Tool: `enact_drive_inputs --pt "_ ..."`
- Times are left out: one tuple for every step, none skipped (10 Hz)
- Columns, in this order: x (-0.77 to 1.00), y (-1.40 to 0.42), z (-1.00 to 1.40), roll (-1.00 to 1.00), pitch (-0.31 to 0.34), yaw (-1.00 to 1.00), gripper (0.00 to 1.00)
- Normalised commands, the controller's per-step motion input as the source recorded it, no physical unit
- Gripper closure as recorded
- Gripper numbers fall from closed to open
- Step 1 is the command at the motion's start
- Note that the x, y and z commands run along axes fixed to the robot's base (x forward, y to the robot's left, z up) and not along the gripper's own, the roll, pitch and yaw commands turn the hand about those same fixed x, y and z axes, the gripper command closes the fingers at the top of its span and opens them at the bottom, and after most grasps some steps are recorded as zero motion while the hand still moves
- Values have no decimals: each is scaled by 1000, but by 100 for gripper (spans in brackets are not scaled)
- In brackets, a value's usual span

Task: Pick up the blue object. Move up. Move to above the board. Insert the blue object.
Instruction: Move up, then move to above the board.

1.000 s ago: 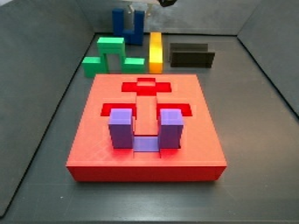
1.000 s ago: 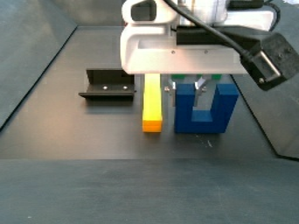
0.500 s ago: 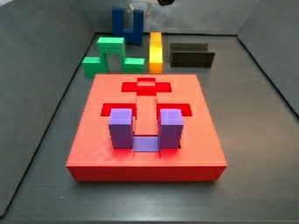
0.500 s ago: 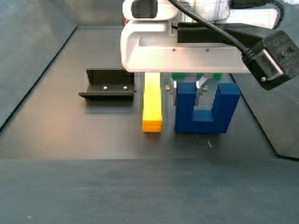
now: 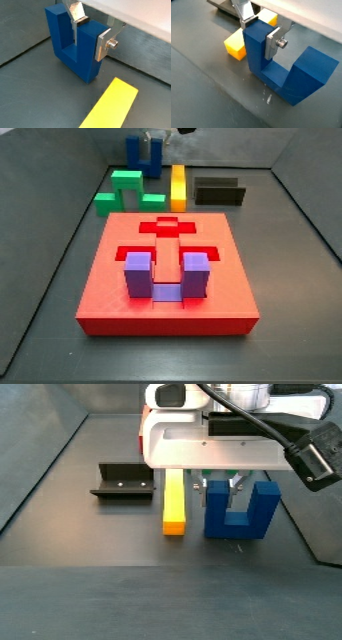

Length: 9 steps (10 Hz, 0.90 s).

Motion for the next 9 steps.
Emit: enact_drive_inputs --pt "0 0 833 0 0 0 100" --pt "-92 41 773 -3 43 17 100" --pt "-116 28 583 19 65 2 100" --pt "-47 13 218 69 32 8 100" --pt "0 0 1400 0 0 0 100" --pt "-15 -3 1400 -17 19 1 100" --pt "-48 -12 1400 1 26 1 100" --pt "-12 -6 1400 14 10 4 100" --pt "49 9 1400 -4 45 2 100"
